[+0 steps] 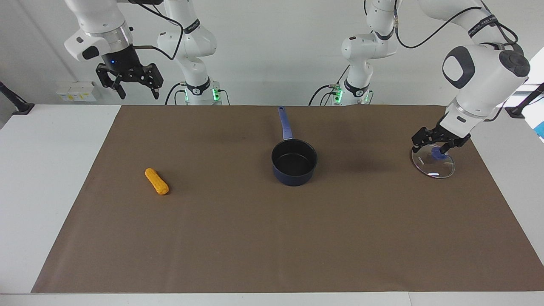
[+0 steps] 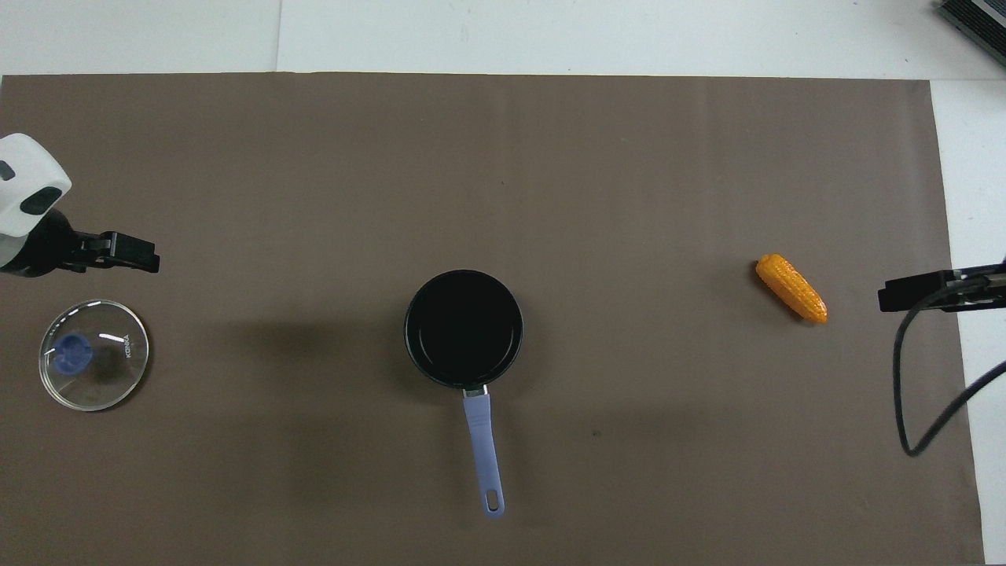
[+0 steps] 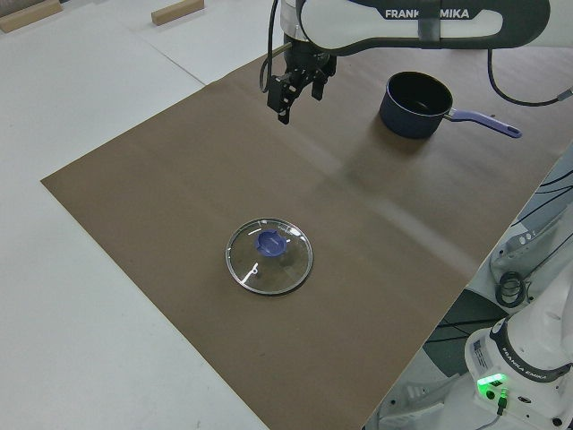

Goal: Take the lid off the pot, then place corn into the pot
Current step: 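Move the right gripper toward the corn cob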

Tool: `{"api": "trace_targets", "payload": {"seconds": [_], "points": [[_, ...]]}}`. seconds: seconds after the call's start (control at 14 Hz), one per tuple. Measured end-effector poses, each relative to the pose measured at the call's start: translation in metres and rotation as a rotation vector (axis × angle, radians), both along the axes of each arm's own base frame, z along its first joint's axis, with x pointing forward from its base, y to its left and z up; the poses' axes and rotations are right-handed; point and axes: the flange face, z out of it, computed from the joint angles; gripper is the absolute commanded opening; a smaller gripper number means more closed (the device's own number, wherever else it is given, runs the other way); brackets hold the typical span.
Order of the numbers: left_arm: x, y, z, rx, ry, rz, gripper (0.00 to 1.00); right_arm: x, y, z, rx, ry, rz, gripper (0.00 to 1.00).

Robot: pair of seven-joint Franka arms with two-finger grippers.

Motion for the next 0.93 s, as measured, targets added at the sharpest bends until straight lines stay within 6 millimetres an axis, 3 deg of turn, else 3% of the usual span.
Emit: {"api": "trace_targets", "payload": {"seconds": [0.21, 0.36, 0.71, 0.93], "points": [[-0.006, -0.02, 0.022, 0.0, 0.008, -0.012, 1.0, 0.024, -0.004, -0.051, -0.003, -0.002, 0.071, 1.0], [-0.008, -0.023, 0.05, 0.0, 0.016, -0.021, 1.0, 0.029, -0.005, -0.058, -0.003, 0.002, 0.075, 1.0], [-0.025, -0.025, 0.117, 0.029, 0.059, -0.041, 1.0, 0.026, -0.018, -0.054, -0.003, -0.004, 0.062, 1.0], [-0.032, -0.028, 0.135, 0.053, 0.072, -0.052, 1.0, 0.04, -0.038, -0.081, 0.004, -0.01, 0.146, 1.0]]}}
